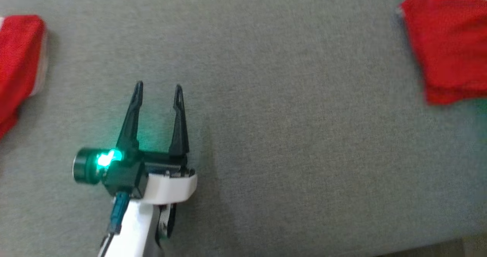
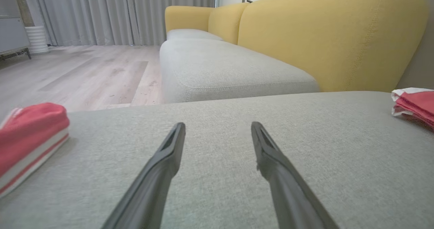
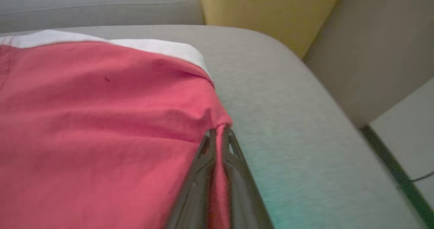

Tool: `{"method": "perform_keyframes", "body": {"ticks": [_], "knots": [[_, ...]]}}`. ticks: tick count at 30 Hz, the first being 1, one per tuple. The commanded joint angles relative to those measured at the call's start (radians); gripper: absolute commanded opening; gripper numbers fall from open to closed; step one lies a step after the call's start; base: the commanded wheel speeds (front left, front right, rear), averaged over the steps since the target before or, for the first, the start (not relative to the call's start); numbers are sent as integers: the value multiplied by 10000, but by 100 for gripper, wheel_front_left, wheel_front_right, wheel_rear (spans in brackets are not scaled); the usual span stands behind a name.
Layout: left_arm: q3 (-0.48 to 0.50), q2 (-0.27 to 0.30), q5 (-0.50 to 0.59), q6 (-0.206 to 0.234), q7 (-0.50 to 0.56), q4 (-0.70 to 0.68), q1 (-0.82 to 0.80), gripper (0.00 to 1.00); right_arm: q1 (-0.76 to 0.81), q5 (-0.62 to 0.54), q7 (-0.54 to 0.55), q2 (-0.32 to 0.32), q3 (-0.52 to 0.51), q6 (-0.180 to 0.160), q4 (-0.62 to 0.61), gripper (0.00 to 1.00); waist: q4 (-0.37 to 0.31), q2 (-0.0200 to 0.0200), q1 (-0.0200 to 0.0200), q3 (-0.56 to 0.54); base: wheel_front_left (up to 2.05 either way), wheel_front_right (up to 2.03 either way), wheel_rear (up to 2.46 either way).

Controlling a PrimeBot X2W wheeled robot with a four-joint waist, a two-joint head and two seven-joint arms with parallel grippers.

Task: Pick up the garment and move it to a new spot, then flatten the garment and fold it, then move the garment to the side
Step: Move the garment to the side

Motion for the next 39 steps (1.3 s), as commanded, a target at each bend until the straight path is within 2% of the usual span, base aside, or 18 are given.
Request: {"method": "perform_keyframes", "body": {"ticks": [1, 6, 7, 8, 9, 14, 17, 18, 21, 25, 30, 36, 39], "knots": [[230, 30, 113, -65, -49, -360, -244, 100, -140, -160, -172, -629, -146, -7, -132, 0, -394, 0, -2, 675, 0, 0, 0], [180, 30, 132, -200, -49, -338, -787, 100, -547, -602, -563, -1480, -1248, -7, 76, 0, -470, 0, -2, 1292, 0, 0, 0], [166, 30, 125, -228, -49, -299, -870, 100, -614, -731, -651, -1587, -1468, -7, 140, 7, -463, 0, -2, 1355, 0, 0, 0], [153, 30, 122, -254, -49, -260, -946, 100, -677, -894, -747, -1667, -1689, -7, 199, 48, -448, 0, -2, 1388, 0, 0, 0], [143, 30, 120, -281, -49, -224, -1003, 100, -706, -1062, -806, -1693, -1870, -7, 246, 100, -429, 0, -2, 1398, 0, 0, 0], [146, 30, 3, -251, -49, -135, -1088, 100, -647, -2145, -1160, -1361, -2714, -7, -37, 100, -247, 0, -2, 1111, 0, 0, 0], [105, 30, -108, -164, -49, -82, -942, 100, -320, -2694, -1224, -588, -2968, -7, -506, 100, -84, 0, -2, 675, 0, 0, 0], [105, 30, -108, -164, -49, -82, -942, 100, -320, -2694, -1224, -588, -2968, -7, -506, 100, -84, 0, -2, 675, 0, 0, 0], [62, 30, -284, -46, -49, -18, -678, 100, 150, -3086, -1240, 397, -2862, -7, -1078, 100, 140, 0, -2, 48, 0, 0, 0], [49, 30, -459, 94, -49, 63, -237, 100, 877, -3237, -1246, 1641, -2381, -7, -1743, 100, 472, 0, -2, -851, 0, 0, 0], [298, 30, -565, 208, -49, 180, 354, 100, 1728, -3024, -1247, 2898, -1217, -7, -2158, 100, 802, 0, -2, -2034, 0, 0, 0], [642, 30, -708, 217, -49, 443, 1132, 100, 2882, -2870, -1248, 3959, 42, -7, -2633, 100, 1088, 0, -2, -3625, 0, 0, 0], [701, 30, -742, 240, -49, 556, 1603, 100, 3722, -3025, -1248, 4316, 177, -7, -3054, 100, 1211, 0, -2, -4441, 0, 0, 0]]}}
